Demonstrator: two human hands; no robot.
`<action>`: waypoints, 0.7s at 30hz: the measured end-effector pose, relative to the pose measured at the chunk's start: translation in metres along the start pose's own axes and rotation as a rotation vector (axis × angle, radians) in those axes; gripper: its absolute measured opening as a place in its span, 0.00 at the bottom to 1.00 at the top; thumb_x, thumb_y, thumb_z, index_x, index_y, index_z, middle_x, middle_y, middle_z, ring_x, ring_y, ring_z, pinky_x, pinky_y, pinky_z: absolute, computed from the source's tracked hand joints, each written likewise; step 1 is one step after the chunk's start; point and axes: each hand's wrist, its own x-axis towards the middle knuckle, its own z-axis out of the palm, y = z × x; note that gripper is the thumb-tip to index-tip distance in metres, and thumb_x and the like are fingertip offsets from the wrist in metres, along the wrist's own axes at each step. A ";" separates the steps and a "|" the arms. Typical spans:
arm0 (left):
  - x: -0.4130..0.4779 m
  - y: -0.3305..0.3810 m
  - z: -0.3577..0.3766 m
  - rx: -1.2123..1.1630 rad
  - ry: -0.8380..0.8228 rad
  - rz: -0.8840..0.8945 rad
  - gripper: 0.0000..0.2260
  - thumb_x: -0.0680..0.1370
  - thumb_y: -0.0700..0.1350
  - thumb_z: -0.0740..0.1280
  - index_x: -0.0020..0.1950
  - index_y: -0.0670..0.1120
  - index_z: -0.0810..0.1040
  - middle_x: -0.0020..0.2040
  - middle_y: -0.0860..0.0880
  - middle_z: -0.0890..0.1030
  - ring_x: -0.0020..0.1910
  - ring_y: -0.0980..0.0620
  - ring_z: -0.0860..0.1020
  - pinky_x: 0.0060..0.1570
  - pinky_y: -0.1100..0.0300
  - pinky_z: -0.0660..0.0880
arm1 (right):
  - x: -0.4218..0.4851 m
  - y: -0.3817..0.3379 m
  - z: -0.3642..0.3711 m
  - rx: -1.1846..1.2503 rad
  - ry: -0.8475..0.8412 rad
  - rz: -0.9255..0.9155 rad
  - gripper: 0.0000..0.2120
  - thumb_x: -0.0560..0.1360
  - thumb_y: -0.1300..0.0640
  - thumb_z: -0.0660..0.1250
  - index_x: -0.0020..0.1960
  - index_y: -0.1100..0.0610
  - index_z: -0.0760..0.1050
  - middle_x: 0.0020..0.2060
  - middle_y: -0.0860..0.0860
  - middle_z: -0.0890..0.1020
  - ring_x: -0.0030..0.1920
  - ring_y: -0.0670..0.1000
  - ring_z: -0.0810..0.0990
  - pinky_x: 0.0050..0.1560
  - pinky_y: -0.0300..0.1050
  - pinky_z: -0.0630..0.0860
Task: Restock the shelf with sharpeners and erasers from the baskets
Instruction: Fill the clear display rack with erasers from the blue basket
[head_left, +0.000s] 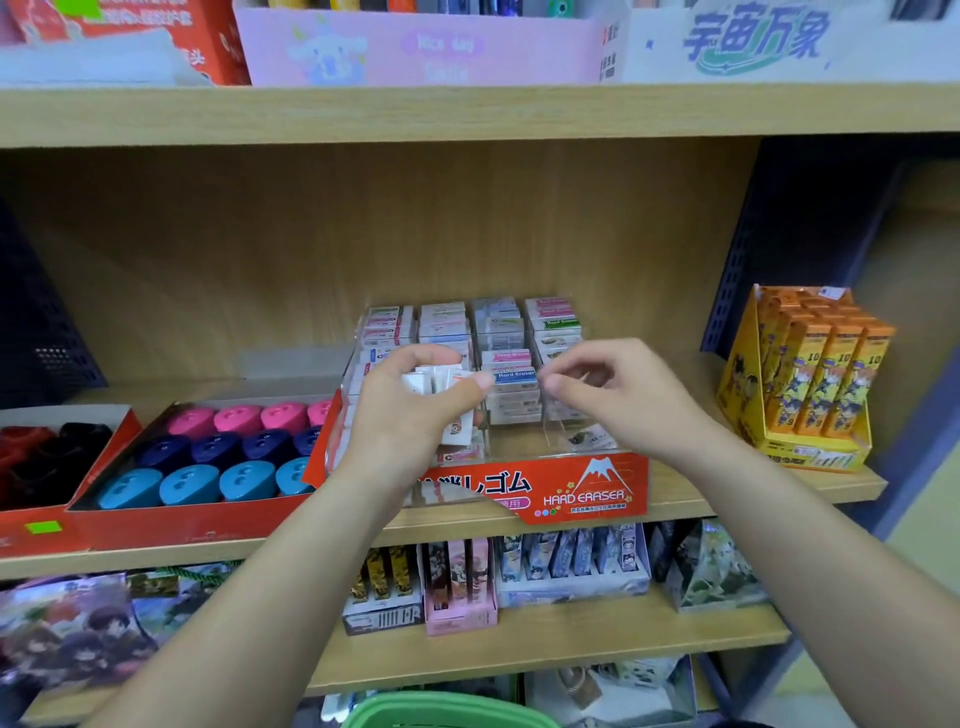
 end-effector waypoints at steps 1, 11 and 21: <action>-0.001 0.001 0.002 -0.010 0.002 -0.004 0.22 0.59 0.62 0.81 0.49 0.60 0.81 0.58 0.46 0.84 0.58 0.42 0.83 0.59 0.36 0.78 | -0.002 -0.007 0.006 0.147 -0.053 0.012 0.06 0.77 0.58 0.72 0.54 0.52 0.84 0.40 0.44 0.85 0.38 0.38 0.81 0.41 0.32 0.75; -0.010 0.007 0.008 -0.085 -0.020 -0.046 0.13 0.69 0.56 0.79 0.50 0.57 0.81 0.55 0.46 0.85 0.57 0.40 0.82 0.51 0.43 0.81 | -0.011 -0.017 0.044 0.474 -0.092 0.011 0.22 0.70 0.62 0.79 0.60 0.46 0.80 0.47 0.55 0.84 0.42 0.49 0.81 0.49 0.43 0.81; -0.011 0.004 0.009 -0.116 -0.090 -0.037 0.22 0.64 0.65 0.79 0.52 0.58 0.81 0.58 0.46 0.84 0.59 0.42 0.81 0.61 0.36 0.77 | -0.016 -0.016 0.046 0.530 -0.073 0.068 0.20 0.69 0.67 0.78 0.57 0.54 0.77 0.49 0.54 0.81 0.42 0.49 0.82 0.52 0.47 0.82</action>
